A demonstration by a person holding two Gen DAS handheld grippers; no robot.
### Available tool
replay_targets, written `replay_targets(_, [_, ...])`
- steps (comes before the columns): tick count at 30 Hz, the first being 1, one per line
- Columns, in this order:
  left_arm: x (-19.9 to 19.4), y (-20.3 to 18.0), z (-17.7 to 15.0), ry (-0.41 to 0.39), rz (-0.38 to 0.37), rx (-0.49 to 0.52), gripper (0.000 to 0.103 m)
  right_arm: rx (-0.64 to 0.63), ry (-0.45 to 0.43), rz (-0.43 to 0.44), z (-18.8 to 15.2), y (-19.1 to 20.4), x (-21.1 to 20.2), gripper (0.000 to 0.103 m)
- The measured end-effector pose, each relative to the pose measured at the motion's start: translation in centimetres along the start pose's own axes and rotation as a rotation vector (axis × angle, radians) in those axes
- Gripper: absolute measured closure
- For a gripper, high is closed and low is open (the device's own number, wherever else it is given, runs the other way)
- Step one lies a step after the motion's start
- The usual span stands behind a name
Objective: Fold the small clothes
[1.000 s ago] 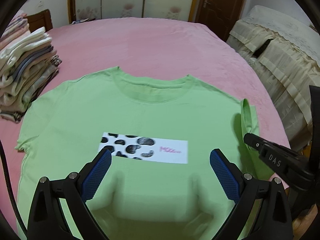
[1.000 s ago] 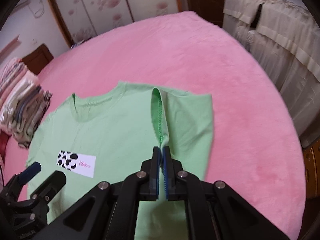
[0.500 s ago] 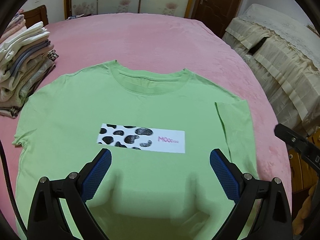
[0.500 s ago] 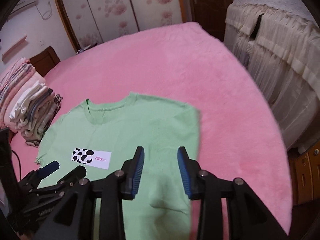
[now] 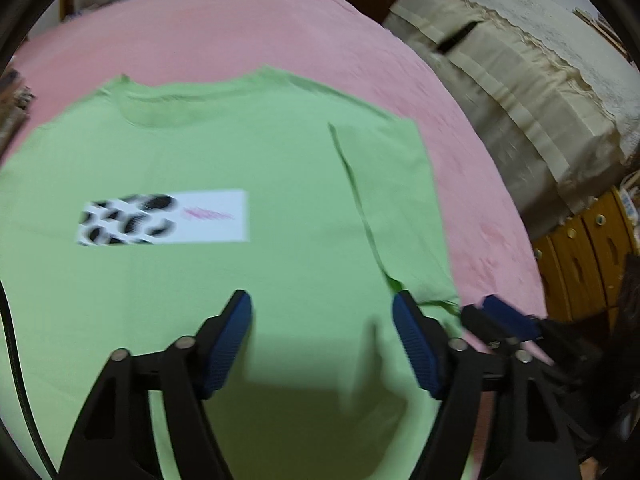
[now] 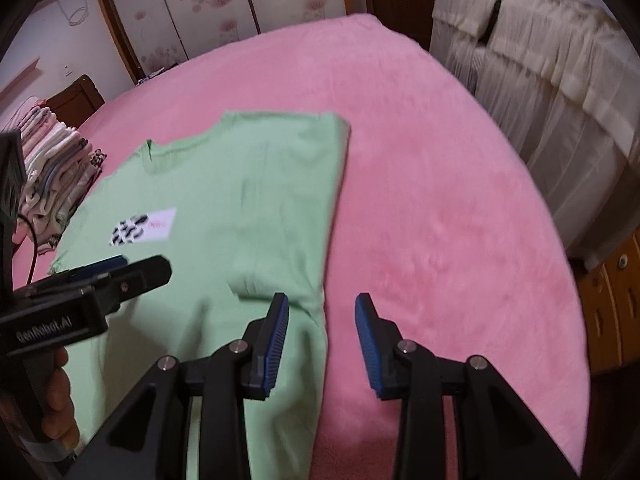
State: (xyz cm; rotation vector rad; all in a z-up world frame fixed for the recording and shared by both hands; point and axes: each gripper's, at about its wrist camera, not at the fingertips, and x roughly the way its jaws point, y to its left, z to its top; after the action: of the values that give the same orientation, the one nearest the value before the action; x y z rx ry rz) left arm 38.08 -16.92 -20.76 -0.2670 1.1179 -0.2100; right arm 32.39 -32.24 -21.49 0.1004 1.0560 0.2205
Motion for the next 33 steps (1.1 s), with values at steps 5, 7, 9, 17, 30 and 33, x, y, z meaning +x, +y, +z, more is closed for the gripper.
replay_targets(5, [2.1,-1.1,-0.1,0.055,-0.081,-0.045,0.038,0.016,0.004,0.032,-0.9,-0.4,0.8,0.068])
replay_targets(7, [2.7,-1.2,0.0,0.059,-0.095,-0.063,0.038,0.007,0.0,0.037,-1.1,-0.2,1.0,0.068])
replay_targets(9, [3.3,-1.3,0.0,0.056,-0.097,-0.081,0.047,-0.003,0.0,0.034,-1.3,0.0,1.3,0.069])
replay_targets(17, [4.6,-1.5,-0.8,0.056,0.01,-0.025,0.1,-0.008,0.005,0.041,-1.8,0.0,1.7,0.078])
replay_targets(30, [1.9,-1.7,4.6,0.022,-0.035,0.059,0.077,0.002,-0.041,0.052,1.9,-1.0,-2.0,0.078])
replay_targets(33, [2.8,-1.7,7.1,-0.004,-0.013,0.093,0.075,0.008,-0.051,0.027,4.7,-1.4,-1.6,0.078])
